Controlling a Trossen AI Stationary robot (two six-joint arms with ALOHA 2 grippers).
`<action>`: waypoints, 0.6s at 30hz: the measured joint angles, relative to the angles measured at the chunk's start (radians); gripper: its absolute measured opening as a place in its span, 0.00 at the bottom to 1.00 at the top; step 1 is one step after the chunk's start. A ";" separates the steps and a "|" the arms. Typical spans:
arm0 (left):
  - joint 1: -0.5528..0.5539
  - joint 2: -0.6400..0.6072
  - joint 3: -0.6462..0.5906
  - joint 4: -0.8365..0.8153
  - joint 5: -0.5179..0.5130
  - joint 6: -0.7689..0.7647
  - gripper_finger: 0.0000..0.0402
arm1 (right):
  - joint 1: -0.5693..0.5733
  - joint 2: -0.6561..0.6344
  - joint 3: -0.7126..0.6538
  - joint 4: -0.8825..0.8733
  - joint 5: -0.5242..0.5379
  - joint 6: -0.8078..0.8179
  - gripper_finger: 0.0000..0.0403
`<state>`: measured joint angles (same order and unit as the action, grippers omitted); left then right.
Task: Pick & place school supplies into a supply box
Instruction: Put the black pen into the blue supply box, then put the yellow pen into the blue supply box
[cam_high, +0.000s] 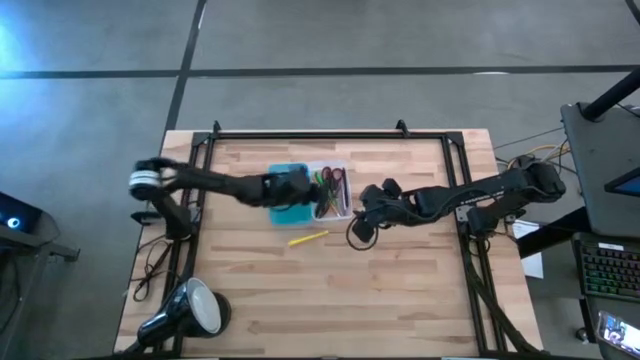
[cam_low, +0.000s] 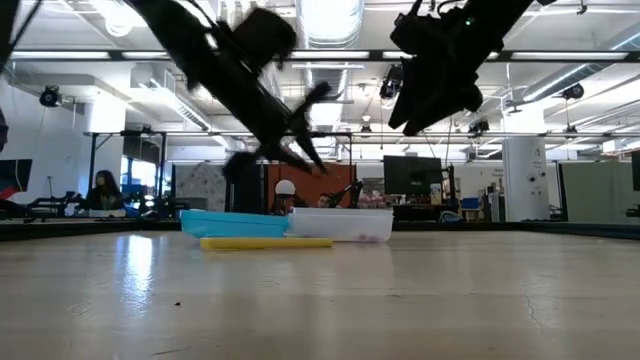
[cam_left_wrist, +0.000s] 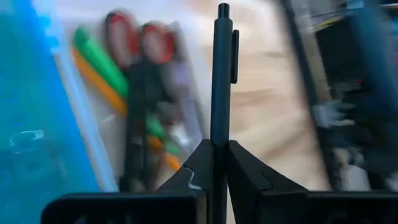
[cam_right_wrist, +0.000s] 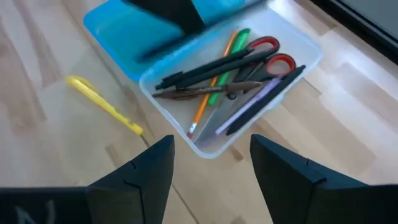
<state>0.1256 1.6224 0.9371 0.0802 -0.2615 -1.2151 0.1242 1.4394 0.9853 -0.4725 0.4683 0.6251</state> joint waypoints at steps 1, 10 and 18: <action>0.022 0.038 0.016 0.010 0.038 -0.004 0.04 | 0.000 -0.005 0.000 -0.009 0.003 0.005 0.50; 0.056 0.146 0.144 -0.057 0.110 0.129 0.26 | 0.007 -0.013 0.003 -0.059 0.005 -0.002 0.50; -0.009 -0.137 0.179 -0.422 0.114 0.516 0.29 | 0.014 -0.005 -0.002 -0.063 -0.137 -0.263 0.50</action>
<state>0.1162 1.4855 1.1163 -0.3416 -0.1473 -0.6987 0.1382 1.4342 0.9831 -0.5351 0.3311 0.3617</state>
